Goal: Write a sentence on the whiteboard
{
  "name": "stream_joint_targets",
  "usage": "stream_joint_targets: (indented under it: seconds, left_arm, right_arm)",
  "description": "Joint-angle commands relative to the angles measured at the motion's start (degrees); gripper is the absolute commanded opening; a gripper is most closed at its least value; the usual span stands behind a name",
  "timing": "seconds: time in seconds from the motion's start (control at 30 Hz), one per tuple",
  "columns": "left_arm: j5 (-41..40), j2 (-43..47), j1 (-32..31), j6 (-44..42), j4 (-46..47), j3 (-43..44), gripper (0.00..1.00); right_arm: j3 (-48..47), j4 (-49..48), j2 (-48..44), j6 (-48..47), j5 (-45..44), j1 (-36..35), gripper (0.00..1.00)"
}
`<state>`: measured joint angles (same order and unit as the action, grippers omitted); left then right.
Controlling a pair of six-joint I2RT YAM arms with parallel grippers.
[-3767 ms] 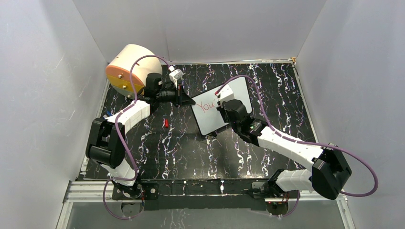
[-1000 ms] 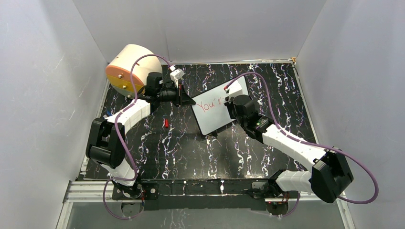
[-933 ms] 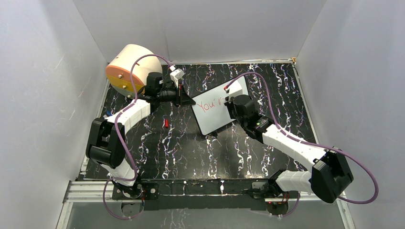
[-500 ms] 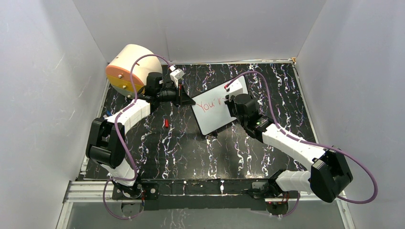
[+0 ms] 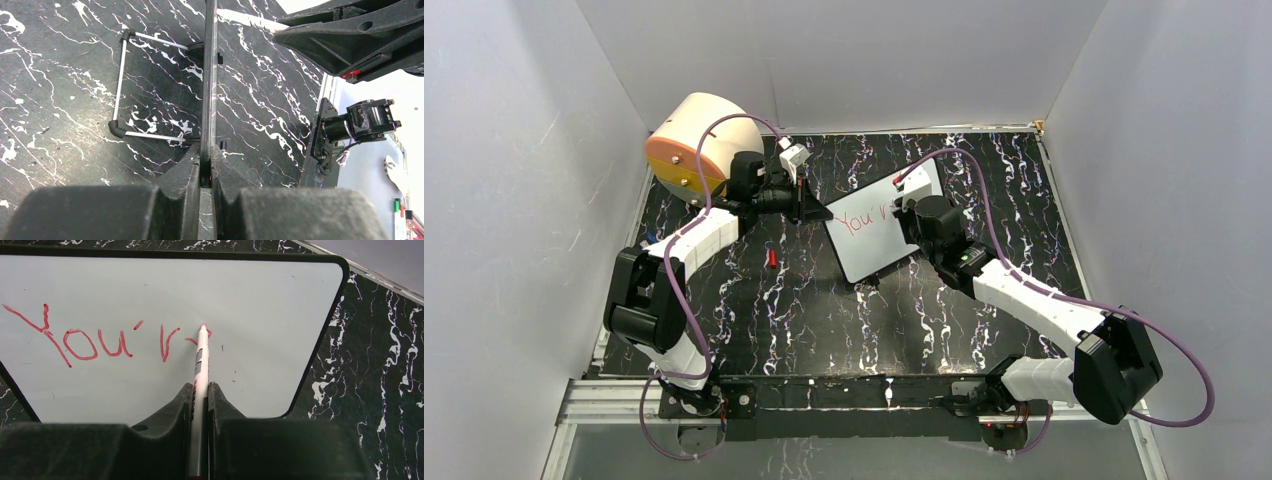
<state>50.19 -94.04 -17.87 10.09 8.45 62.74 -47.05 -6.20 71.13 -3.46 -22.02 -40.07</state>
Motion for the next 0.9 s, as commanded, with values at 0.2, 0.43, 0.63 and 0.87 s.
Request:
stream_joint_targets:
  seconds: [0.2, 0.43, 0.63, 0.87]
  left_arm:
    - [-1.5, 0.0, -0.2, -2.7, -3.0, 1.3, 0.00]
    - [-1.8, 0.0, -0.2, -2.5, -3.0, 1.4, 0.00]
    - [-2.0, -0.1, -0.1, -2.4, -3.1, 1.6, 0.00]
    - [-1.7, -0.3, -0.2, -2.6, -3.4, 1.7, 0.00]
  right_arm:
    - [-2.5, -1.0, 0.0, -0.4, 4.8, 0.2, 0.00]
    - [-2.4, 2.7, -0.3, 0.2, 5.9, 0.0, 0.00]
    - [-1.7, 4.7, -0.6, 0.5, 6.4, 0.0, 0.00]
    - [-0.6, 4.2, -0.4, 0.4, 3.0, 0.1, 0.00]
